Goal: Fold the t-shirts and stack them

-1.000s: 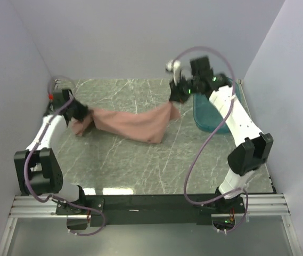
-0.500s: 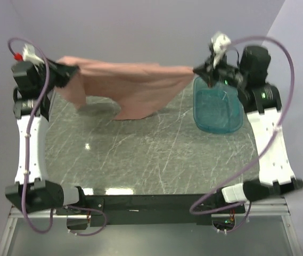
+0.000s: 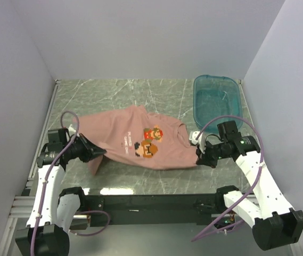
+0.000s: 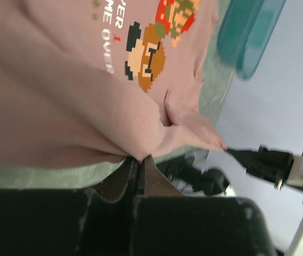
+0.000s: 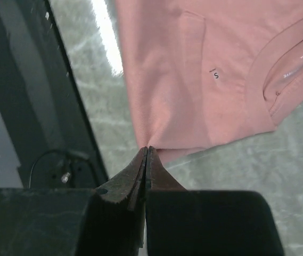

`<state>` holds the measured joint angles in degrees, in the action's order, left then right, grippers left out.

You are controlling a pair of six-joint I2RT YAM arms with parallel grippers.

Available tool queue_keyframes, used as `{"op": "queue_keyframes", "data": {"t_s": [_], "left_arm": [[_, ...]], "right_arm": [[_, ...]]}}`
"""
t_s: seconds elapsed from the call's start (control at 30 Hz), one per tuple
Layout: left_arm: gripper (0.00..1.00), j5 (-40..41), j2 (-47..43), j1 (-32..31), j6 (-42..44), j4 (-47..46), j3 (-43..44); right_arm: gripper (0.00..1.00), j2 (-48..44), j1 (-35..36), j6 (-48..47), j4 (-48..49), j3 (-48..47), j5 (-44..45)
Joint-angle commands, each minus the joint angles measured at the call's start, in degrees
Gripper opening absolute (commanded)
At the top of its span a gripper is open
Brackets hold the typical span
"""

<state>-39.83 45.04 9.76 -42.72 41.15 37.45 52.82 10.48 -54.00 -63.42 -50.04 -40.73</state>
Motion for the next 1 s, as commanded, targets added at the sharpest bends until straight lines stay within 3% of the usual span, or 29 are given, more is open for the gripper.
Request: {"op": "queue_keyframes", "data": {"t_s": [0.0, 0.1, 0.13, 0.17, 0.2, 0.23, 0.3, 0.4, 0.5, 0.57, 0.67, 0.73, 0.87, 0.97], "left_arm": [[0.00, -5.7, -0.4, -2.2, 5.9, 4.0, -1.9], [0.01, -6.7, 0.6, -4.7, 9.1, 7.7, 0.0], [0.09, -6.2, 0.8, -5.3, 10.4, 9.1, 1.0], [0.31, -5.1, 0.8, -5.8, 11.5, 10.3, 2.3], [0.40, -1.6, 0.7, -6.2, 12.8, 11.3, 5.1], [0.46, 0.9, 0.5, -6.2, 13.0, 12.1, 6.6], [0.56, 5.1, -0.4, -6.2, 13.0, 11.2, 11.2], [0.72, 11.7, -1.1, -6.2, 11.1, 3.6, 13.9], [0.83, 15.5, 0.3, -6.2, 7.8, -11.8, 9.8], [0.84, 17.6, 6.0, -6.0, 6.3, -18.6, 8.6], [0.79, 20.0, 16.0, -5.8, 6.9, -17.7, 12.3], [0.76, 21.9, 18.7, -5.7, 9.7, -15.5, 15.6], [0.77, 32.1, 15.8, -5.7, 15.4, -13.7, 16.4], [0.79, 35.3, 10.3, -5.7, 16.1, -15.4, 13.1]], "right_arm": [[0.00, -2.8, -0.1, -6.1, -4.1, 0.0, 0.6], [0.01, -3.9, -0.1, -5.4, -3.7, -1.5, 0.1], [0.16, -3.9, -0.1, -4.5, -3.5, -2.0, 0.1], [0.28, -4.0, -0.1, -4.0, -2.9, -2.5, 0.2], [0.44, -4.0, -0.2, -2.0, -1.0, -3.5, 0.2], [0.48, -3.8, -0.1, -0.8, 0.4, -3.9, 0.0], [0.55, -2.6, -0.2, 4.7, 6.5, -4.6, -0.7], [0.57, 3.4, -0.1, 11.0, 12.9, -7.3, -4.0], [0.57, 14.9, 0.4, 19.4, 18.6, -12.5, -7.4], [0.55, 22.1, 2.3, 22.5, 18.8, -20.0, -5.8], [0.51, 39.8, 5.3, 27.2, 16.1, -31.0, 2.1], [0.50, 45.3, 6.3, 28.9, 14.6, -35.5, 5.6], [0.49, 57.3, 7.2, 29.9, 13.6, -45.9, 12.2], [0.49, 63.5, 7.8, 29.2, 12.0, -51.7, 16.4]]}}
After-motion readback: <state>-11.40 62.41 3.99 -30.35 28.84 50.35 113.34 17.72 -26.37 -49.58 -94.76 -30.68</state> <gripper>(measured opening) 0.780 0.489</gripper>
